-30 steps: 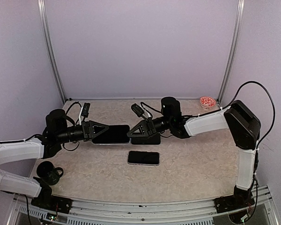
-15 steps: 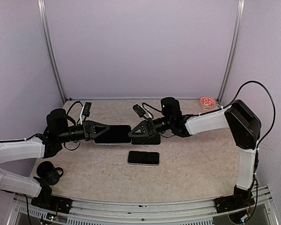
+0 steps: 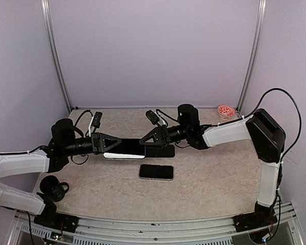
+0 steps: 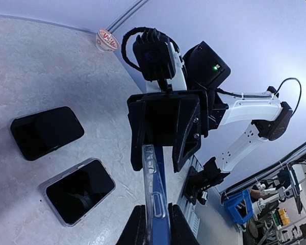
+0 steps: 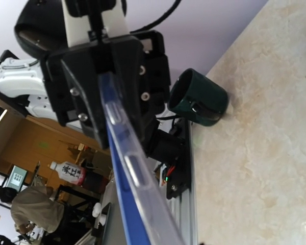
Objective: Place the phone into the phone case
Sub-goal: Press the bottom corners of the phone case.
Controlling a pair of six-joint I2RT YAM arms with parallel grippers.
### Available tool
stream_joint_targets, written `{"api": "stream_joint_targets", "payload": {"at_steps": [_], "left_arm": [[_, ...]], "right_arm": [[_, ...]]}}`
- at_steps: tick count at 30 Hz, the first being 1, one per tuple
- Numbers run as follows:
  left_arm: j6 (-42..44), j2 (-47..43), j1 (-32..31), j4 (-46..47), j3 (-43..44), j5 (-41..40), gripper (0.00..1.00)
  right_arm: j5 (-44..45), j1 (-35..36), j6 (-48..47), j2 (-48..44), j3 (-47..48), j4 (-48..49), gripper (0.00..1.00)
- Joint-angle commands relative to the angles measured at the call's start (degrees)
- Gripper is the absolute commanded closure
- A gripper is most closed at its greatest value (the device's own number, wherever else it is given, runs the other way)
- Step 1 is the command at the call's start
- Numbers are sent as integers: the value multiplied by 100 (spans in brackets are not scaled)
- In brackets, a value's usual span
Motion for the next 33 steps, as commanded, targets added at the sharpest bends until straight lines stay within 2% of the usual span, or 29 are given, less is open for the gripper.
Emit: {"api": "stream_joint_targets", "payload": {"at_steps": [1, 8, 11, 17, 20, 22, 27, 31, 33], "left_arm": [[50, -70, -15, 306, 82, 179, 100], [18, -62, -6, 367, 130, 351, 100], [13, -66, -6, 358, 133, 380, 100], [47, -37, -6, 319, 158, 369, 100], [70, -2, -6, 265, 175, 336, 99], [89, 10, -6, 192, 192, 299, 93], [110, 25, -6, 93, 234, 283, 69], [136, -8, -6, 23, 232, 295, 57], [144, -20, -6, -8, 222, 305, 55]], "right_arm": [[-137, -48, 111, -279, -96, 387, 63], [-471, -68, 390, -239, -105, 776, 66], [-563, -65, 457, -234, -113, 852, 74], [-638, -68, 528, -209, -96, 898, 98], [-615, -66, 518, -212, -103, 876, 100], [-573, -66, 448, -238, -82, 778, 100], [-389, -74, 203, -308, -4, 452, 100], [-252, -121, 231, -350, 33, 441, 100], [-192, -167, 265, -372, 22, 463, 100]]}}
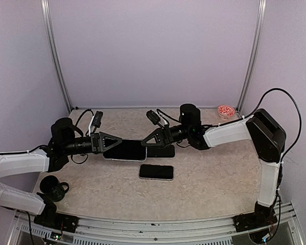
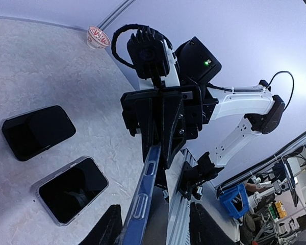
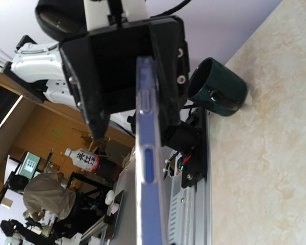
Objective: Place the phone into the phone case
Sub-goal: Press the bottom corners of the phone case.
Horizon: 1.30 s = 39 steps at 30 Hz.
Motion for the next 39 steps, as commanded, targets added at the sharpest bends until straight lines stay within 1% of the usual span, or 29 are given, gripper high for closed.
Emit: {"api": "stream_joint_targets", "payload": {"at_steps": [1, 5, 9, 11, 16, 22, 27, 29, 34, 35, 36, 39], "left_arm": [[126, -29, -12, -29, 156, 27, 54], [130, -51, -12, -38, 116, 45, 50], [122, -29, -12, -25, 92, 78, 51], [117, -25, -16, 0, 92, 89, 55], [120, -33, -21, 40, 87, 90, 73], [94, 18, -20, 76, 78, 63, 92], [92, 13, -15, 85, 61, 6, 100], [93, -27, -16, 85, 61, -17, 100], [131, -237, -12, 98, 38, -153, 100], [146, -328, -8, 120, 16, -201, 100], [151, -384, -4, 151, 0, -246, 100], [116, -567, 14, 289, -56, -306, 100]], "right_arm": [[256, -128, 12, -353, 123, 68, 100], [366, -210, 58, -402, 103, 133, 100], [456, -283, 47, -445, 95, 122, 100], [463, -306, 46, -446, 99, 121, 100], [348, -303, 26, -443, 97, 114, 100], [171, -303, -22, -475, 13, 159, 100], [151, -303, -31, -500, -71, 195, 99], [137, -303, -28, -515, -95, 214, 91], [133, -305, -59, -577, -196, 241, 58], [129, -308, -55, -586, -236, 263, 54], [118, -307, -47, -600, -270, 308, 50], [98, -294, 35, -616, -349, 477, 45]]}}
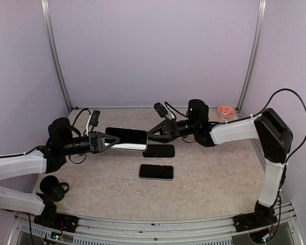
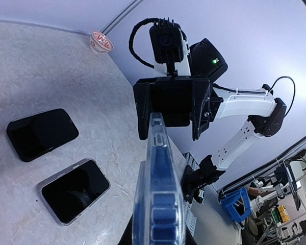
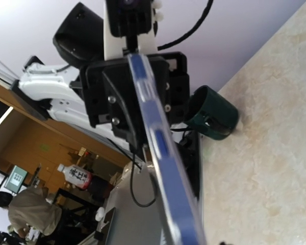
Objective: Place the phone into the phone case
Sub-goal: Press the bottom corners of the phone case.
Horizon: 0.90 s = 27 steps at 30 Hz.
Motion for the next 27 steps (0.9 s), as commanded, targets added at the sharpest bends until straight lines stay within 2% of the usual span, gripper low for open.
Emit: {"api": "stream_joint_targets", "payload": {"at_steps": [1, 8, 17, 21, 27], "left_arm": [[93, -397, 18, 528, -48, -142, 100], [-71, -371, 18, 833, -59, -96, 100], [-112, -324, 17, 898, -68, -109, 100], [-89, -334, 10, 891, -56, -133, 100], [-36, -347, -7, 833, -58, -179, 100]], "right_arm": [[-52, -29, 88, -240, -176, 336, 45], [8, 79, 32, -104, -138, 315, 41], [-24, 329, -21, 45, 77, 195, 43], [37, 350, -68, 74, 130, 54, 53], [182, 409, -329, 96, 288, -450, 74]]}}
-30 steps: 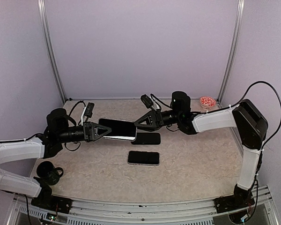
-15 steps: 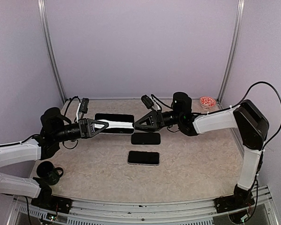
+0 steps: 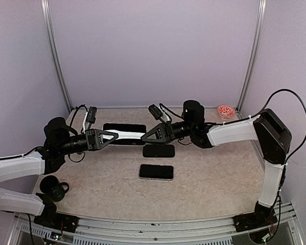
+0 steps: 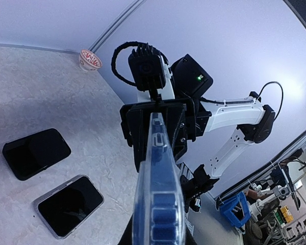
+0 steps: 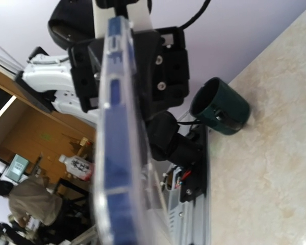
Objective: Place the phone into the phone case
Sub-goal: Press the bottom corners of the phone case.
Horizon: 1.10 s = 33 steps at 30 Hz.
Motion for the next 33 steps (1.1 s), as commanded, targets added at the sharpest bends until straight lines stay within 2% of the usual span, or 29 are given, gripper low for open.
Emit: {"api": "stream_joint_targets", "payload": {"at_steps": [1, 8, 12, 14, 21, 28, 31, 33], "left_arm": [[72, -77, -12, 374, 14, -87, 100], [107, -97, -30, 309, 18, -123, 100], [94, -93, -30, 305, 6, -134, 100], [95, -86, -30, 304, 16, -146, 100], [104, -87, -8, 282, 51, -151, 100], [114, -147, 13, 225, 68, -106, 100], [105, -157, 14, 195, 67, -95, 100], [113, -161, 14, 157, 69, -95, 100]], "right_arm": [[144, 78, -290, 107, 246, -433, 77], [337, 117, -830, 49, 427, -1152, 92], [691, 122, -1428, -112, 552, -1774, 94], [802, 122, -1687, -153, 656, -2143, 91], [1163, 114, -2527, -372, 783, -3067, 50], [1784, 102, -3637, -640, 907, -4077, 26], [2249, 102, -4028, -797, 876, -4417, 1], [2518, 97, -4300, -935, 832, -4571, 1]]}}
